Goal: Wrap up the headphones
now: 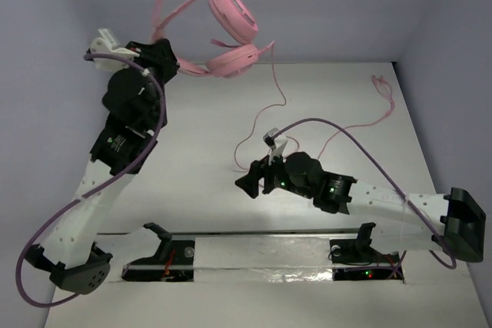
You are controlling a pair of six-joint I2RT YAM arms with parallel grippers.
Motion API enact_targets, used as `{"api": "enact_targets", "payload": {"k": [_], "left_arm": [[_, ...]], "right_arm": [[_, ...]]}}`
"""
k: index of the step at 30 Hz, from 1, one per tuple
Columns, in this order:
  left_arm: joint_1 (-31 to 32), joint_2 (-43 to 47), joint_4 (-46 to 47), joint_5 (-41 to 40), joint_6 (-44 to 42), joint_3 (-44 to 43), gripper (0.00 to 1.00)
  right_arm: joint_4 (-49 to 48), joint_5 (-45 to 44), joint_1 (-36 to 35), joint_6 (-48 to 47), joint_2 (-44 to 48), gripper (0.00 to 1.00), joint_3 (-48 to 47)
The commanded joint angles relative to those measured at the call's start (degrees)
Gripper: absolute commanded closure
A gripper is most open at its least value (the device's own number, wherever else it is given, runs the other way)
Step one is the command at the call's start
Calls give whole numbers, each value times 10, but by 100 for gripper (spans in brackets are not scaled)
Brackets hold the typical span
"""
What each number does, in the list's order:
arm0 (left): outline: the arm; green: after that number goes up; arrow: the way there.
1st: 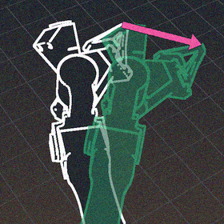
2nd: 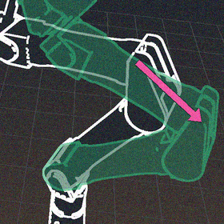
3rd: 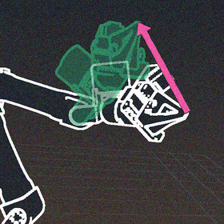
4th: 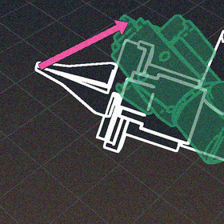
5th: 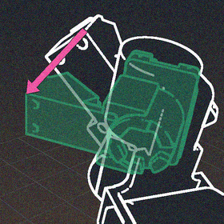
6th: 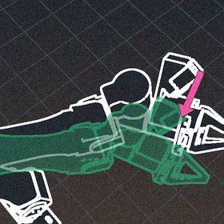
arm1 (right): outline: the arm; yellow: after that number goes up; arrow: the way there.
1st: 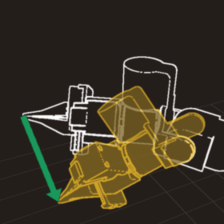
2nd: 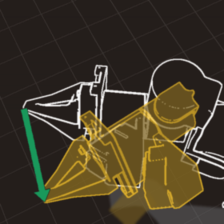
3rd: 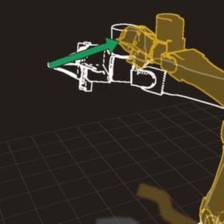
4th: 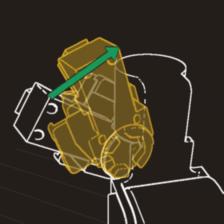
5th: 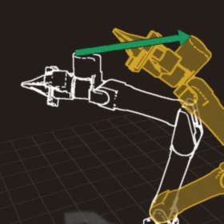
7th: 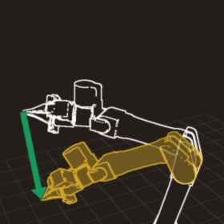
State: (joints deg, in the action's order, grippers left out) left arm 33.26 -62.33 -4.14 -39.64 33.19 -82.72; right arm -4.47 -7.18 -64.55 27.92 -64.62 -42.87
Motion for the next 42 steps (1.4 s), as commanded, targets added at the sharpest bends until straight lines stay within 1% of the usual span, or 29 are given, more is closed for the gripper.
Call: {"api": "enact_targets", "payload": {"k": [1, 3, 5, 7, 9, 12, 14, 16, 19, 22, 23, 27, 30, 32, 37, 41, 42], "left_arm": [[-2, 15, 17, 33, 2, -63, 100], [-2, 10, 7, 40, 0, -102, 100], [-2, 4, -11, 44, -4, -138, 100], [-2, 0, -17, 48, -6, -150, 100], [-2, -1, -18, 54, -5, -155, 100], [-2, 7, -13, 62, 5, -148, 100], [-2, 11, -5, 74, 11, -139, 100], [-2, 15, -2, 79, 18, -137, 100], [-2, 12, -10, 76, 15, -145, 100], [-2, 13, -7, 80, 15, -148, 100], [-2, 13, -8, 82, 15, -150, 100], [-2, 17, -11, 87, 14, -160, 100], [-2, 19, -10, 91, 12, -167, 100], [-2, 18, -10, 93, 11, -171, 100], [-2, 20, -7, 114, 26, -169, 100], [-2, 27, -8, 116, 31, -172, 100], [-2, 30, -8, 117, 31, -173, 100]], "right_arm": [[-138, 10, 19, -8, -37, 23, -12], [-163, 5, 43, -9, -64, 20, -17], [-189, 15, 67, 1, -64, 20, -7], [-195, 15, 97, 11, -60, 22, 2], [-187, 7, 97, 6, -53, 24, 5], [-208, 2, 97, 6, -56, 24, 20], [-224, 12, 97, 2, -91, 24, 14], [-283, 29, 97, -1, -121, 24, 15], [-336, 49, 97, -16, -137, 25, 15], [-310, 55, 97, -44, -183, 25, -29], [-304, 26, 97, -45, -205, 26, -39], [-339, -13, 108, -19, -212, 30, -20], [-331, -3, 108, -11, -213, 33, -16], [-346, -7, 108, -2, -210, 33, 3], [-353, -9, 113, -26, -243, 31, -21], [-367, -33, 121, -37, -275, 33, -49], [-388, -27, 121, -34, -279, 34, -48]]}}
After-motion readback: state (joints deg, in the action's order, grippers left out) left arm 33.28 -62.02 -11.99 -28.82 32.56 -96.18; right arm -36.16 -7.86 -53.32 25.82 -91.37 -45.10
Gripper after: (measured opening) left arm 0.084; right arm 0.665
